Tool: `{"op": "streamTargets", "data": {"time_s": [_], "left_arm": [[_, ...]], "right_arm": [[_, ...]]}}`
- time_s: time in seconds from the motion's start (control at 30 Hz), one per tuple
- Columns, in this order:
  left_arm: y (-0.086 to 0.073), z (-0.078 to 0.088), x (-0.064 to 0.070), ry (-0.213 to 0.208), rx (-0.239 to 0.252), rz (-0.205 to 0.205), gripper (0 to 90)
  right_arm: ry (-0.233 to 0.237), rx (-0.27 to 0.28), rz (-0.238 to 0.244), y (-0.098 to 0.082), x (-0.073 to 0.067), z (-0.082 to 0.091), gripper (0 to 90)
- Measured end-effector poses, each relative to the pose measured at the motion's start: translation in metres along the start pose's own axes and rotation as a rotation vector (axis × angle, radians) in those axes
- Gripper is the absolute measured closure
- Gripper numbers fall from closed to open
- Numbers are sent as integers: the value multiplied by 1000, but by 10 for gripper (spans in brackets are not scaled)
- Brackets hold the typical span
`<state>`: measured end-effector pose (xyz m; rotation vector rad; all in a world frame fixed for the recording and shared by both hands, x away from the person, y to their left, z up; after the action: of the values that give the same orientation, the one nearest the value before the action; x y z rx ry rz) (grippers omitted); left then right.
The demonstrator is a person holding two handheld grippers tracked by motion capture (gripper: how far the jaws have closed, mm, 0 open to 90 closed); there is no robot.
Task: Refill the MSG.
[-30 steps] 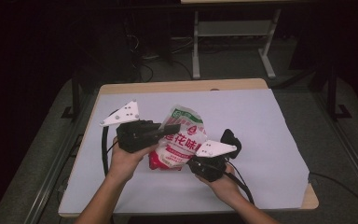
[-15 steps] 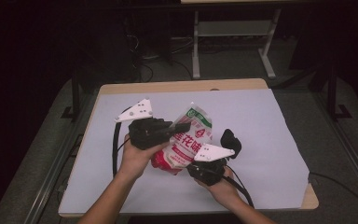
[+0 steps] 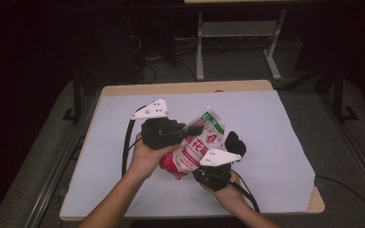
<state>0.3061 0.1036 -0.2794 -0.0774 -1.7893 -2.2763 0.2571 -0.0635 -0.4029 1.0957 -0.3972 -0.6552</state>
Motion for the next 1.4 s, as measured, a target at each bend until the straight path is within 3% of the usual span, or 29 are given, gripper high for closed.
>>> {"op": "streamTargets", "data": {"time_s": [0.4, 0.8, 1.4], "left_arm": [[2, -9, -5, -32, -58, 25, 900], [7, -11, -7, -44, -59, 51, 900], [4, -16, -11, -33, -72, 81, 900]], "right_arm": [[-24, 0, 21, -4, -6, 2, 900], [-58, 17, 57, -2, -15, 3, 900], [-56, -4, 49, -3, -21, -4, 900]]}}
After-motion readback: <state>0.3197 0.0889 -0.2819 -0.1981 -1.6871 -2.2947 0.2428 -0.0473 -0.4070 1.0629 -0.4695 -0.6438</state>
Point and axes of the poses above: each handheld gripper's, and its own axes: z roughly backward along the jaws, y roughly out of its top, x roughly to its right, the point moved 1 cm from there along -z, roughly forward along the jaws, and after that the axes turned 8 degrees about -y, right-handed, at the moved point
